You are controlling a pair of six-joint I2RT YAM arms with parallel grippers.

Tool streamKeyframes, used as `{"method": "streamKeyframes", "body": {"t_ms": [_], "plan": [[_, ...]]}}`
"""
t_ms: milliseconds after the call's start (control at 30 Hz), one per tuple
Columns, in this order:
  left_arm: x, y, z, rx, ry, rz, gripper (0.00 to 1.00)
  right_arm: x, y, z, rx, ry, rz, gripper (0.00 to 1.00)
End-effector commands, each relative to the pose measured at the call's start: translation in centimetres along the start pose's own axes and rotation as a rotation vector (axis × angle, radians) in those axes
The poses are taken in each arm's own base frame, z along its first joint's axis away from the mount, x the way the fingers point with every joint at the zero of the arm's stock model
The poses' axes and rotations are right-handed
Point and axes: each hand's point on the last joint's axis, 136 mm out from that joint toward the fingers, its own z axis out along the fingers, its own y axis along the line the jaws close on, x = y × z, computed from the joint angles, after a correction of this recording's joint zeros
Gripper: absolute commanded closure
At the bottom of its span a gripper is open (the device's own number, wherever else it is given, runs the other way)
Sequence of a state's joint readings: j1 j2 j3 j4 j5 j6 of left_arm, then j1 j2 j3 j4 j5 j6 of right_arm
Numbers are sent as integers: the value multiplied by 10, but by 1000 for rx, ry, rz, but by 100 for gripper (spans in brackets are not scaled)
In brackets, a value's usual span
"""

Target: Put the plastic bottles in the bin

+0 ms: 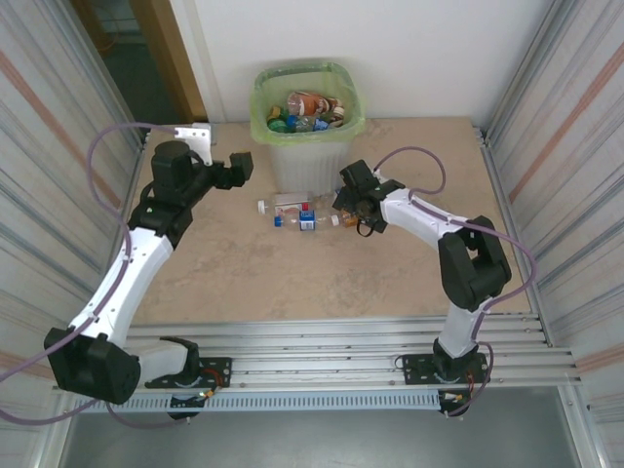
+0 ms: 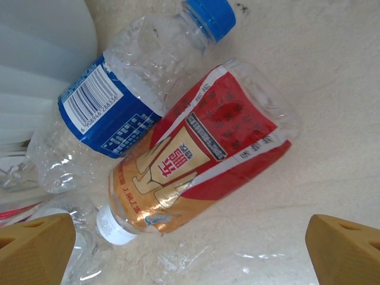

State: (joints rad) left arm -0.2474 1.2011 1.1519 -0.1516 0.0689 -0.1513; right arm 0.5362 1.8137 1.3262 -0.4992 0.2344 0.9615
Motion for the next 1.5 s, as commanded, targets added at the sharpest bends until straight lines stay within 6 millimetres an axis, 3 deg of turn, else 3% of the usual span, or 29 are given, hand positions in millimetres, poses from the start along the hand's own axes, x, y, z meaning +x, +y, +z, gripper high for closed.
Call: {"method": "streamKeyframes", "body": {"t_ms": [0,333,600,1200,1467], "plan": [[-10,10,-8,-43,-53,-22,1,-7,16,6,-43,-6,22,2],[-1,8,-1,-24,-27,-38,1,-10,5,29,6,8,59,2],[1,9,0,-29,-22,-40,1,-1,-9,45,50,39,64,1],[6,9,5,-23,-7,-51,1,26,-44,60,122,101,70,17],[6,9,6,-22,-4,-61,1,36,-55,61,150,119,48,34]]}}
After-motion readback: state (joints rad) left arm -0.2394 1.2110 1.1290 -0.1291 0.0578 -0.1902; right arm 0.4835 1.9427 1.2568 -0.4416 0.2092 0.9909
